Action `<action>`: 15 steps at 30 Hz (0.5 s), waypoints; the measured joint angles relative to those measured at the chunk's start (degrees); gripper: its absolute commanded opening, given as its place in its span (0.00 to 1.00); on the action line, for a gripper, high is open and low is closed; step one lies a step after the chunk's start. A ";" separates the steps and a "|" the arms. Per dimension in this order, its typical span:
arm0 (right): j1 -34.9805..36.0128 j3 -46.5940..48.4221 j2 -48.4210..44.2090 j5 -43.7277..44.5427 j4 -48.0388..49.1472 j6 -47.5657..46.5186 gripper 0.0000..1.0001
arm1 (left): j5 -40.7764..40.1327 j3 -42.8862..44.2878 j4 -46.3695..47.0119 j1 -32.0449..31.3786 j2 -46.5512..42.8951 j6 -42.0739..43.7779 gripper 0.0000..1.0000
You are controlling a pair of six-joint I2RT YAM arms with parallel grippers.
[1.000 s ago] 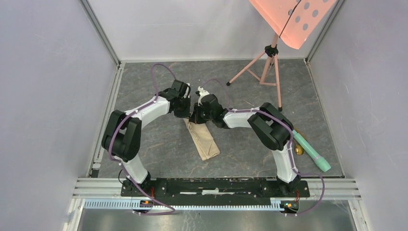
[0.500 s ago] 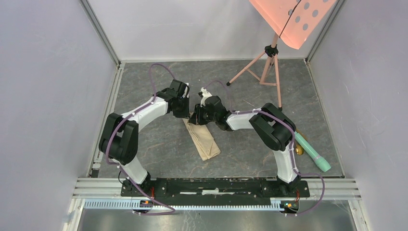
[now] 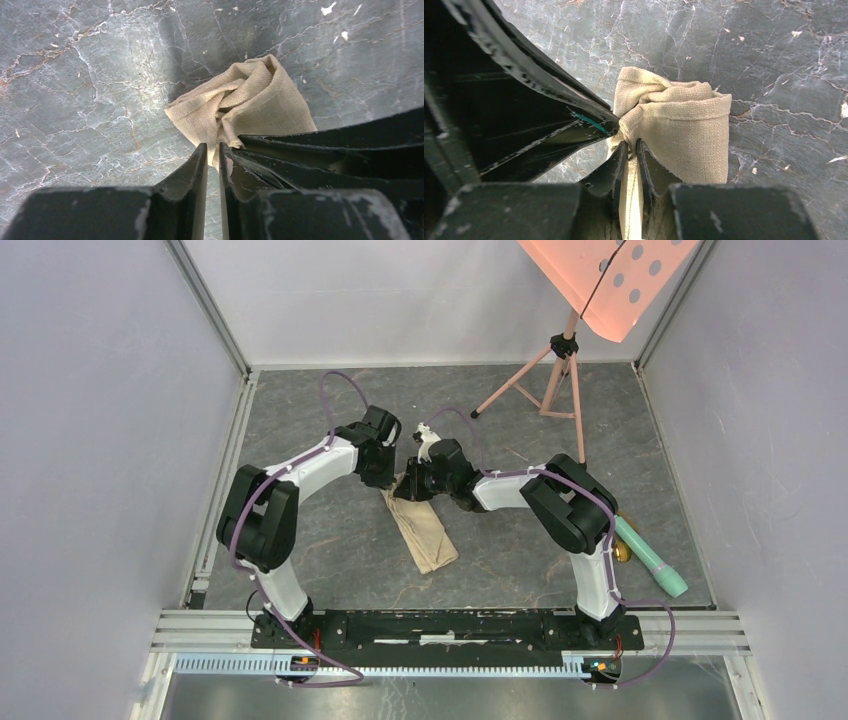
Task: Fold the napkin into a case and place the utensils inside
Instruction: Insert the folded napkin into the top corner of the smaller rectangle at the center of the board.
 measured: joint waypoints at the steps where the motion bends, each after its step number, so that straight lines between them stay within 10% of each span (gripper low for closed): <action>1: 0.00 0.00 0.00 -0.04 0.00 0.00 0.15 | -0.15 0.15 -0.26 -0.09 0.48 0.00 0.19; 15: 0.00 0.00 0.00 -0.17 0.00 0.02 0.11 | -1.90 0.35 -1.14 -0.57 1.51 0.00 0.22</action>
